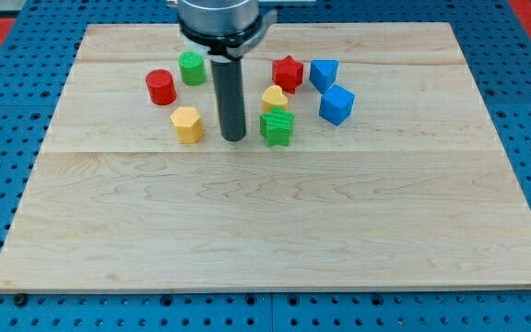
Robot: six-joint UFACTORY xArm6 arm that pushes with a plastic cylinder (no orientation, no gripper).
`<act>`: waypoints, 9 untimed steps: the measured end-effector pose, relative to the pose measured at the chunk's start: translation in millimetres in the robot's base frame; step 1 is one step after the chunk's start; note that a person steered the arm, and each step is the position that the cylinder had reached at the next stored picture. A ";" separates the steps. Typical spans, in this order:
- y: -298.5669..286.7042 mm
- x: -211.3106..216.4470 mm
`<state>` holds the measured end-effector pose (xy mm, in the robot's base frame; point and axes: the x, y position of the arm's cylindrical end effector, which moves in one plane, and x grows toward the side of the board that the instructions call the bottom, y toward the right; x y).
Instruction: Move the green star into the blue cube
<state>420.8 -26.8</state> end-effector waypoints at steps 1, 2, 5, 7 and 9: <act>55.2 6.5; 81.6 63.3; 59.2 77.8; 4.9 32.0; 65.0 -9.3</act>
<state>411.6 38.2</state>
